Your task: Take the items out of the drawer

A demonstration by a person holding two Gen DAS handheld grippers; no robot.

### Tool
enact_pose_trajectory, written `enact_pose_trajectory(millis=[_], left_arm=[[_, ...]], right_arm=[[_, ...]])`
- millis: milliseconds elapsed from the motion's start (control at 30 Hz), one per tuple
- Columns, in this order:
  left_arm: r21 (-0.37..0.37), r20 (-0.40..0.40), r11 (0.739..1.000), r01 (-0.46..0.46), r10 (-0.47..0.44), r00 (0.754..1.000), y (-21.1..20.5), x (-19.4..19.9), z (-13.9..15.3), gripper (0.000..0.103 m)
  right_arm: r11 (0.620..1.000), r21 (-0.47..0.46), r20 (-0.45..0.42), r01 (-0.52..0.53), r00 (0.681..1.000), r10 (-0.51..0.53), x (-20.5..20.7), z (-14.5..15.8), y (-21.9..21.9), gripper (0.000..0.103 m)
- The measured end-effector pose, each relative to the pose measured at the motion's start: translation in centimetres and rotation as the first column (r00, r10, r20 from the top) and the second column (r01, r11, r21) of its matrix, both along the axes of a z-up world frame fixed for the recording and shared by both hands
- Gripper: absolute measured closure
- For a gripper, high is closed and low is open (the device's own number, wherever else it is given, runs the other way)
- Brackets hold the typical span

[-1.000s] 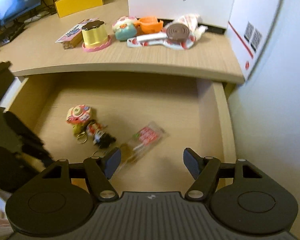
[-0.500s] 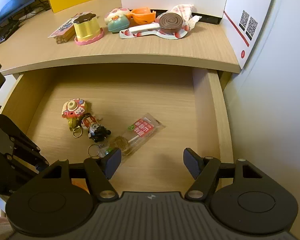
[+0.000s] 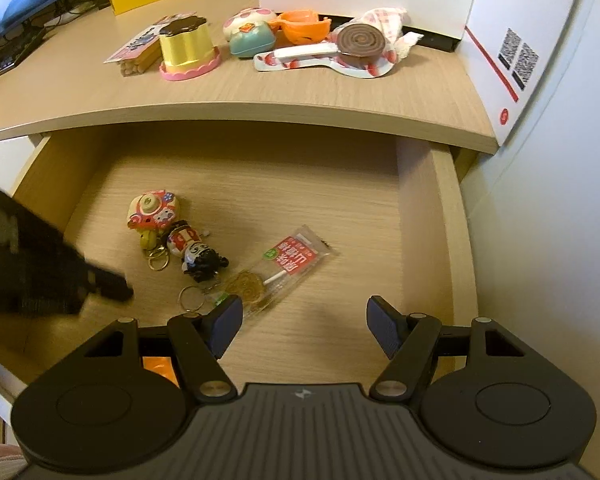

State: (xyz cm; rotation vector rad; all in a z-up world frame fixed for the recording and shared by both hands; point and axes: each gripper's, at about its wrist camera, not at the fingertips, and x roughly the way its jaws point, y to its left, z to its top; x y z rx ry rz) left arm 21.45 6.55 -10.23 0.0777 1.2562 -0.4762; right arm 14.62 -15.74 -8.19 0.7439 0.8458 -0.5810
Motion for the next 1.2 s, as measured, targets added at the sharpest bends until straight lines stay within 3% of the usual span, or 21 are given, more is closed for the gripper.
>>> enact_pose_trajectory(millis=[100, 200, 300, 467, 633, 700, 733, 800, 967, 1067, 1200], left_arm=[[-0.04, 0.01, 0.997, -0.068, 0.068, 0.998, 1.4, 0.2, 0.9, 0.093], [-0.052, 0.033, 0.993, -0.109, 0.111, 0.993, 2.3, -0.5, 2.0, 0.092], [-0.059, 0.06, 0.983, -0.172, 0.176, 0.983, 3.2, -1.6, 3.2, 0.088], [-0.075, 0.134, 0.968, -0.238, 0.246, 0.96, 5.0, -3.7, 4.7, 0.088], [-0.079, 0.197, 0.957, -0.279, 0.29, 0.937, 5.4, -6.0, 5.9, 0.088], [-0.082, 0.206, 0.955, -0.286, 0.297, 0.932, 5.6, -6.6, 6.1, 0.088], [-0.084, 0.21, 0.953, -0.289, 0.301, 0.93, 5.6, -6.9, 6.2, 0.088], [-0.09, 0.211, 0.95, -0.299, 0.311, 0.927, 5.8, -7.3, 6.3, 0.088], [-0.102, 0.211, 0.947, -0.304, 0.319, 0.924, 5.7, -7.5, 6.5, 0.088], [-0.101, 0.211, 0.951, -0.292, 0.307, 0.928, 5.4, -7.4, 6.5, 0.088], [-0.096, 0.208, 0.954, -0.284, 0.298, 0.932, 5.1, -7.3, 6.4, 0.088]], right_arm=[[0.998, 0.038, 0.021, -0.054, 0.998, 0.053, 0.6, 0.2, 0.3, 0.033], [0.976, 0.167, 0.067, -0.139, 0.989, 0.13, 1.9, 0.0, 0.2, 0.033], [0.934, 0.303, 0.071, -0.188, 0.982, 0.174, 3.9, -0.6, 0.0, 0.033], [0.849, 0.472, -0.009, -0.236, 0.962, 0.272, 8.1, -2.4, 0.8, 0.033], [0.835, 0.45, -0.18, -0.318, 0.883, 0.433, 11.7, -3.8, 3.5, 0.033], [0.829, 0.439, -0.192, -0.346, 0.865, 0.463, 12.1, -4.0, 4.1, 0.034], [0.827, 0.44, -0.184, -0.35, 0.866, 0.465, 12.1, -3.9, 4.2, 0.037], [0.819, 0.45, -0.162, -0.356, 0.869, 0.467, 12.0, -3.8, 4.3, 0.055], [0.816, 0.452, -0.112, -0.359, 0.885, 0.451, 11.4, -3.1, 4.8, 0.086], [0.827, 0.44, -0.087, -0.35, 0.9, 0.427, 10.7, -2.8, 5.0, 0.092], [0.866, 0.394, -0.066, -0.309, 0.93, 0.362, 9.4, -2.1, 4.0, 0.093]])
